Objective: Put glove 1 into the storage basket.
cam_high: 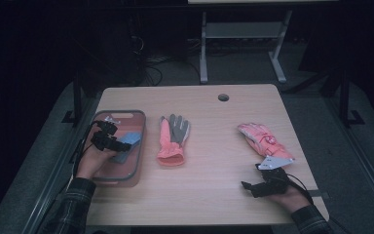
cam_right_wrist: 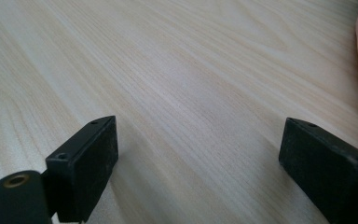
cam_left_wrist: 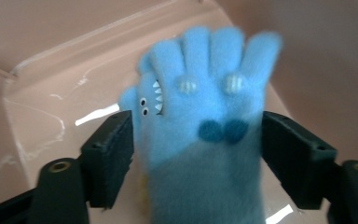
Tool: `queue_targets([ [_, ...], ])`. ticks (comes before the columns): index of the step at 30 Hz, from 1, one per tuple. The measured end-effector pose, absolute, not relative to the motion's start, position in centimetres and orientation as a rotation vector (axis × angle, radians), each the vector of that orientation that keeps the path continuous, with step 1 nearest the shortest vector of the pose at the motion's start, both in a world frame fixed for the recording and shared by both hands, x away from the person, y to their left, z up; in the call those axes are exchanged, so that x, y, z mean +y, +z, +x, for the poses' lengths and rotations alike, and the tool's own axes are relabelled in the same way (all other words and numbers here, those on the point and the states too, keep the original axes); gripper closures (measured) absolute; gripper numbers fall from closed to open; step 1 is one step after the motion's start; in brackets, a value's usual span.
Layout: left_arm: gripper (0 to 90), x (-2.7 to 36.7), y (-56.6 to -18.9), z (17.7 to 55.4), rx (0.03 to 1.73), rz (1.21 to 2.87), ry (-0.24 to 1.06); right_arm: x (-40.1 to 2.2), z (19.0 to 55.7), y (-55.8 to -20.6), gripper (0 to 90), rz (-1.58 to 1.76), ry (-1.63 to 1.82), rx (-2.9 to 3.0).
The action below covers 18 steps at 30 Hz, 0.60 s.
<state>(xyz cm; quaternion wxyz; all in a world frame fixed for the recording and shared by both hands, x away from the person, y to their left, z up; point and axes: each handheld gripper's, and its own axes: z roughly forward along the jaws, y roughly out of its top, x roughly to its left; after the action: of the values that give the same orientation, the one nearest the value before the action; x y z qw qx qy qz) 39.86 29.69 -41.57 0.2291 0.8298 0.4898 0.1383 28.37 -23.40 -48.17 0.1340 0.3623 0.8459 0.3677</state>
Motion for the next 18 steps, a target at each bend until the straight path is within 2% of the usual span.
queue_targets([
  [3,21.7,29.8,-40.6,39.5,1.341,2.258,0.395,-23.4,28.4,-48.2,11.0,1.051,1.066,2.452],
  [13,21.3,27.9,-36.9,38.1,1.220,2.210,0.403,-23.4,28.4,-48.2,11.1,1.050,1.066,2.452],
  [18,21.4,25.9,-35.5,37.4,1.160,2.173,0.353,-23.4,28.4,-48.2,11.1,1.049,1.066,2.453],
])
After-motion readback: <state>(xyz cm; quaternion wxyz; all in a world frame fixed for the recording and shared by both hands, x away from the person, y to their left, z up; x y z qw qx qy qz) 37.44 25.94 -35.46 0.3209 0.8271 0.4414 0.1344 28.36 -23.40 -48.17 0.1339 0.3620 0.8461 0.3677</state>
